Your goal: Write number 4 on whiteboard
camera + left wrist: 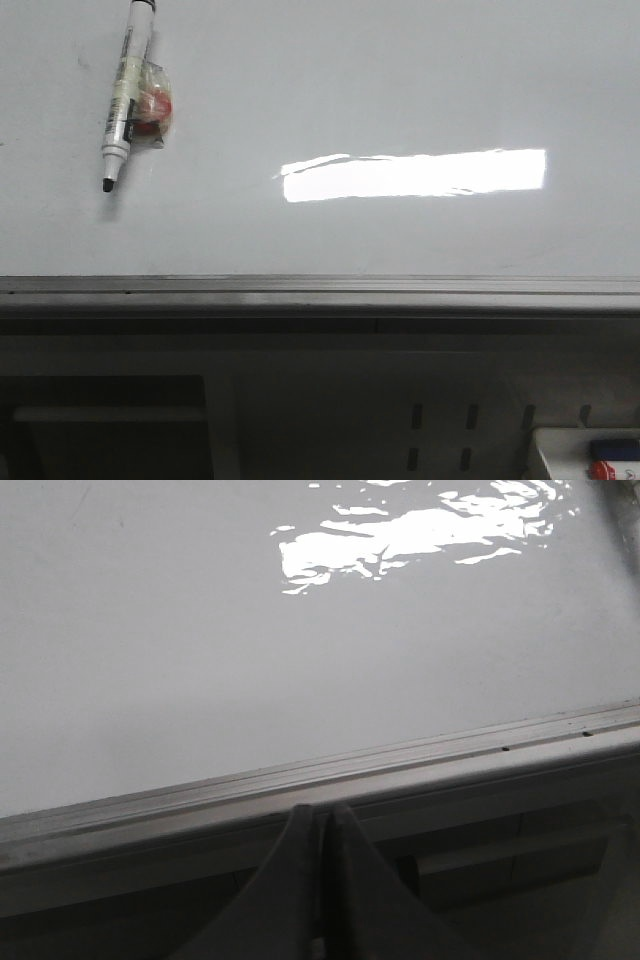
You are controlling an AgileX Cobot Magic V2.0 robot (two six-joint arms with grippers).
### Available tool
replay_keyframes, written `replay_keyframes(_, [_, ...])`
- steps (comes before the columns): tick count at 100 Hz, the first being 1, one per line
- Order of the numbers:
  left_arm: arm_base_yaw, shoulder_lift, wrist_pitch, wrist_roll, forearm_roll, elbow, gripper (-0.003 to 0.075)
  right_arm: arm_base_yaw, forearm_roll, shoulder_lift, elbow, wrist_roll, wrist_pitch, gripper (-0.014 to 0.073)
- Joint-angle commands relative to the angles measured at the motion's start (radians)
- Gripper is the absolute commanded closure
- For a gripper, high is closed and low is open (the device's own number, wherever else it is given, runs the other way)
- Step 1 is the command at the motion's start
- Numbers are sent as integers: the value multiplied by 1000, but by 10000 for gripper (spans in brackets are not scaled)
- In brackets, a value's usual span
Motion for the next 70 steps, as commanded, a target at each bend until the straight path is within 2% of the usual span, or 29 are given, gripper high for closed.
replay_keyframes(1, [1, -26, -53, -8, -15, 34, 741, -4, -15, -16, 24, -4, -20, 648])
replay_keyframes(30, [1, -26, -53, -8, -15, 34, 741, -4, -15, -16, 24, -4, -25, 648])
replay_keyframes(35, [1, -26, -53, -8, -15, 34, 741, -4, -58, -16, 24, -4, -41, 648])
replay_keyframes(41, [1, -26, -55, -8, -15, 34, 741, -4, -133, -16, 24, -4, -96, 648])
replay_keyframes(46, [1, -26, -64, -8, -47, 34, 741, -4, -166, -16, 24, -4, -199, 648])
replay_keyframes(53, [1, -26, -98, -8, -205, 34, 741, -4, -166, -16, 24, -4, -365, 648])
replay_keyframes(57, [1, -26, -133, -8, -389, 34, 741, -4, -166, -16, 24, -4, -480, 648])
replay_keyframes(63, [1, -26, -154, -6, -616, 34, 741, -4, -166, -16, 24, -4, -580, 648])
replay_keyframes(70, [1, -26, -200, -7, -759, 34, 741, -4, -117, -16, 24, 15, -666, 648])
